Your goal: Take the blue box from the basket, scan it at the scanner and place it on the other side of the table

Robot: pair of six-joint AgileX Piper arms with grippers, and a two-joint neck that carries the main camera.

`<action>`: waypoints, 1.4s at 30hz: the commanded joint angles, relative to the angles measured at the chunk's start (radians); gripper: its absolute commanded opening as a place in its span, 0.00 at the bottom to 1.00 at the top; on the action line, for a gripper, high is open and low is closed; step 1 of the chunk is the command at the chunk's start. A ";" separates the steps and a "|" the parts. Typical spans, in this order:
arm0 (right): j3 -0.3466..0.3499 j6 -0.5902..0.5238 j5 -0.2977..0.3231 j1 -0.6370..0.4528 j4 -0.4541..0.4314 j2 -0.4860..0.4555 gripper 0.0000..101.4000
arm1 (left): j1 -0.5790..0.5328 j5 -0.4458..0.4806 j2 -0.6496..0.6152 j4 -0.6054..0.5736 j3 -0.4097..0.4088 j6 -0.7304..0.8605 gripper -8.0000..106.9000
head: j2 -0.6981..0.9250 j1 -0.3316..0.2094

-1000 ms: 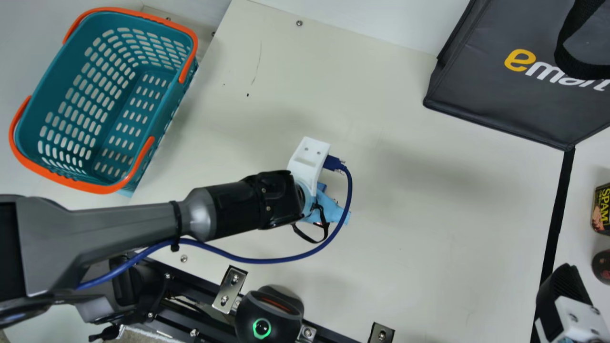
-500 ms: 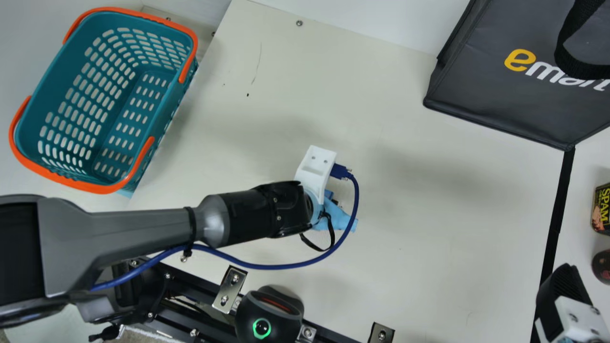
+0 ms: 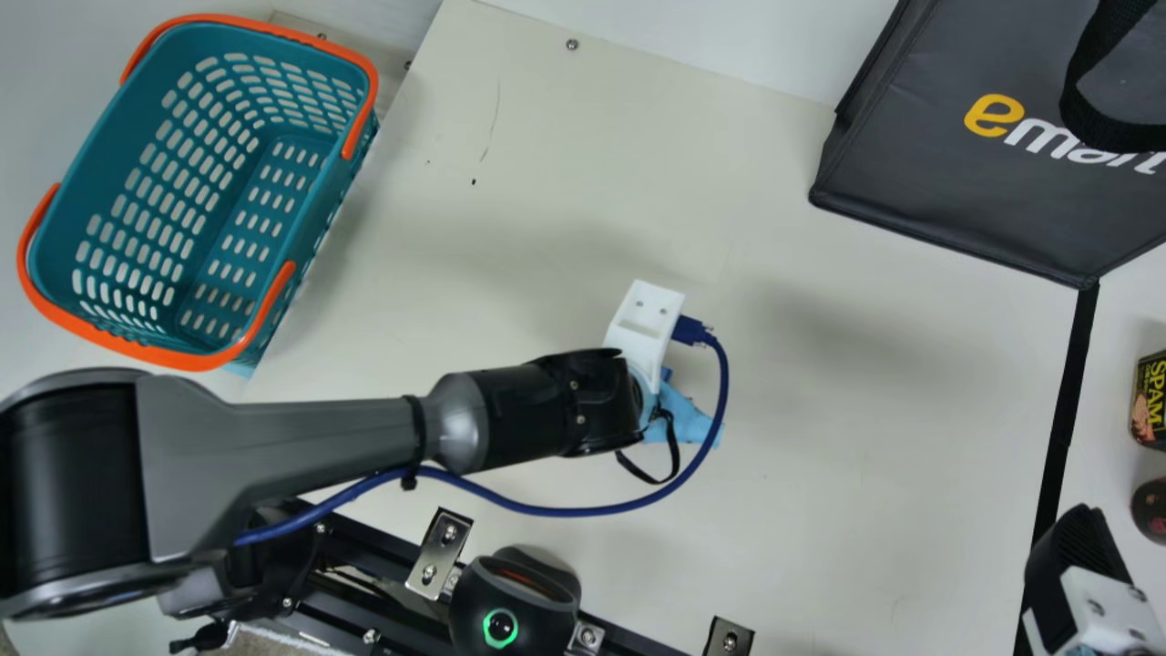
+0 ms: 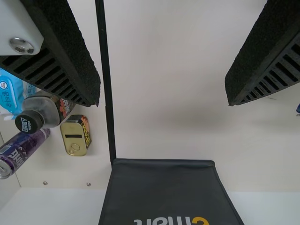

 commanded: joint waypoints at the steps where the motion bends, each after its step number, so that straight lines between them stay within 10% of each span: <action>1: 0.000 0.000 0.000 0.000 0.000 0.000 0.94 | -0.003 0.008 0.025 -0.001 -0.045 -0.002 0.00 | 0.002 -0.029; 13: 0.000 0.000 0.000 0.000 0.000 0.000 0.94 | 0.001 0.049 0.176 -0.023 -0.252 -0.082 0.00 | 0.002 -0.029; 28: 0.000 0.000 0.000 0.000 0.000 0.000 0.94 | 0.014 0.043 0.271 -0.054 -0.362 -0.142 0.44 | 0.002 -0.029; 42: 0.000 0.000 0.000 0.000 0.000 0.000 0.94 | 0.062 -0.081 0.200 -0.143 -0.278 -0.064 0.84 | 0.002 -0.029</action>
